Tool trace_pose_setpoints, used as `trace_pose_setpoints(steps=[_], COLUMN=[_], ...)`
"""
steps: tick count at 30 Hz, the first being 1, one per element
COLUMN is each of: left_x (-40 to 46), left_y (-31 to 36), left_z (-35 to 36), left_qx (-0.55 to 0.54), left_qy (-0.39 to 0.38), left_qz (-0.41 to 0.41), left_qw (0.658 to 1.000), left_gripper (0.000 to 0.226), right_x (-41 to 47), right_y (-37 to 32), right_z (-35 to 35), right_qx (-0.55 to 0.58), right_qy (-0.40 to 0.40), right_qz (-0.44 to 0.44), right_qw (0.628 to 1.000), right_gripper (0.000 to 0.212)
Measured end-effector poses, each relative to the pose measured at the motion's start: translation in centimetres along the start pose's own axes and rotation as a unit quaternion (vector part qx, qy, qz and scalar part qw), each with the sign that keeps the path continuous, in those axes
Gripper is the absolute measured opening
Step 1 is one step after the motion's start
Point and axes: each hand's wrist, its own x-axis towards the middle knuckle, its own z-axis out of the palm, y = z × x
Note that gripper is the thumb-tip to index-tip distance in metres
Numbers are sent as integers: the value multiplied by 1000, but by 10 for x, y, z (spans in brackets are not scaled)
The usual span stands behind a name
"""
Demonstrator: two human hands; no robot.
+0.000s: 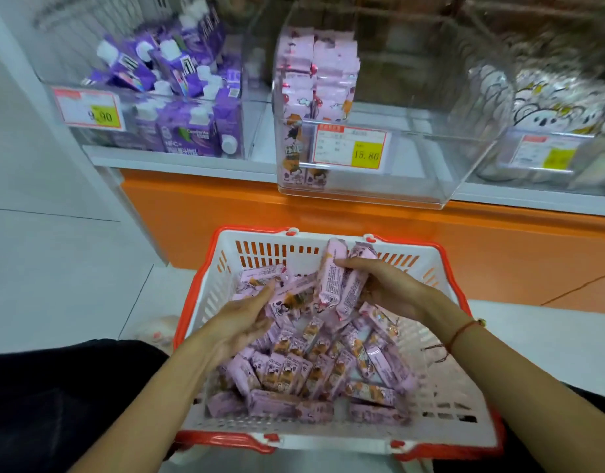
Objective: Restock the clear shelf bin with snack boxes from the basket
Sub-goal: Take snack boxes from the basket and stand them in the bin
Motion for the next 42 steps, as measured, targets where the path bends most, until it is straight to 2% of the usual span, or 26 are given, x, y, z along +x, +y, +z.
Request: trace_pose_setpoints(steps=[3, 6, 8, 10, 13, 17, 20, 22, 24, 27, 30, 34, 36, 40, 42], left_x=[-29, -58, -76, -96, -127, -151, -158, -155, -147, -133, -114, -90, -84, -80, -78], left_y=[17, 39, 53, 71, 95, 118, 143, 164, 184, 204, 211, 211, 211, 216, 219], left_z=[15, 28, 35, 41, 50, 62, 60, 54, 52, 55, 61, 62, 59, 49, 47], left_qx=[24, 35, 82, 107, 91, 152, 140, 78, 0, -46, -46, -23, -11, -3, 9], left_qy=[-144, -252, -281, -275, -282, -234, -138, -55, 14, 102, 123, 106, 100, 97, 100], left_qz=[-22, -33, 0, 46, 115, 255, 325, 355, 380, 428, 442, 432, 433, 417, 407], left_qw=[989, 967, 956, 954, 948, 926, 925, 930, 925, 897, 887, 895, 896, 904, 908], left_gripper=[56, 38, 23, 10, 10, 45, 58, 60, 56, 46, 40, 42, 41, 45, 45], right_x=[-21, -48, -68, -86, -104, -120, -126, -127, -121, -105, -83, -57, -47, -39, -36], right_y=[-34, -64, -83, -101, -123, -153, -173, -187, -202, -224, -237, -239, -238, -237, -237], right_z=[6, 15, 23, 33, 50, 72, 69, 58, 42, 20, 2, -9, -12, -12, -12], right_qx=[-12, -73, -132, -187, -186, -167, -172, -149, -61, 71, 107, 4, 11, -12, -39], right_qy=[0, -67, -88, -85, -54, -16, 41, 63, 76, 94, 120, 185, 205, 172, 142], right_qz=[-13, 8, 1, -22, -84, -173, -206, -218, -206, -193, -205, -205, -216, -216, -211], right_qw=[1000, 995, 987, 978, 977, 971, 962, 962, 974, 974, 966, 961, 955, 961, 966], right_gripper=[36, 33, 30, 34, 38, 16, 20, 31, 39, 22, 16, 46, 48, 49, 37])
